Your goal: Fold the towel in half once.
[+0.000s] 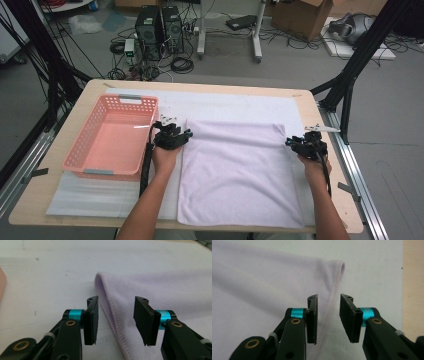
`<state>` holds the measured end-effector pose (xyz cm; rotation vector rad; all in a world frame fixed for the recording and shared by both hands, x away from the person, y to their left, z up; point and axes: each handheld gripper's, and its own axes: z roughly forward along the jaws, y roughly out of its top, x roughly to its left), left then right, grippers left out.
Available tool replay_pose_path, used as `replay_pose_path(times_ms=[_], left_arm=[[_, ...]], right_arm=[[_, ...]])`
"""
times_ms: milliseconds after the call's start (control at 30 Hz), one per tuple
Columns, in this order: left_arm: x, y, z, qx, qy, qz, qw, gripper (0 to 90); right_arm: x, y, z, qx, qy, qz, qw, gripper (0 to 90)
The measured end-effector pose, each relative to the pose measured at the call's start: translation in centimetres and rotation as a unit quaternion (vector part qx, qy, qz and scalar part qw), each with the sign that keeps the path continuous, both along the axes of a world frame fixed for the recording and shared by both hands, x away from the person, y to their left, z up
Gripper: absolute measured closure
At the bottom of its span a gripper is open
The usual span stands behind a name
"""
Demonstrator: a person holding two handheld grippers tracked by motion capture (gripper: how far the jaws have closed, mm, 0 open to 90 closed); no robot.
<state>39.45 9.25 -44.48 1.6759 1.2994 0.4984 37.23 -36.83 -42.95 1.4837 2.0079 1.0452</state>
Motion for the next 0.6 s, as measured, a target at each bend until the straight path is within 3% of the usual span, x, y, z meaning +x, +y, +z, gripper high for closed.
replay_pose_path(times_ms=[100, 200, 367, 467, 533, 600], left_arm=[[0.1, -0.2, -0.3, -0.006, 0.0, -0.017, 0.9998, 55.0], [0.1, -0.5, -0.3, -0.018, -0.013, -0.033, 0.9992, 55.5], [0.3, -1.3, -0.3, -0.008, -0.009, -0.058, 0.9983, 55.5], [0.3, -1.3, -0.4, -0.005, -0.011, -0.06, 0.9981, 55.2], [0.2, -1.2, -0.3, -0.002, -0.011, -0.06, 0.9981, 55.0], [0.2, -1.2, -0.3, -0.001, -0.009, -0.064, 0.9979, 54.8]], right_arm=[[0.9, 0.2, 0.5, 0.005, -0.006, 0.013, 0.9999, 65.0], [1.8, 0.7, 0.8, -0.001, -0.008, 0.028, 0.9996, 61.4], [4.0, 1.2, 0.1, -0.013, -0.015, 0.049, 0.9986, 46.9], [5.7, 2.3, -0.4, -0.038, -0.014, 0.069, 0.9968, 40.8], [6.7, 3.0, -0.5, -0.04, -0.016, 0.079, 0.9959, 37.7], [7.4, 3.6, -0.6, -0.056, -0.021, 0.073, 0.9956, 35.3]])
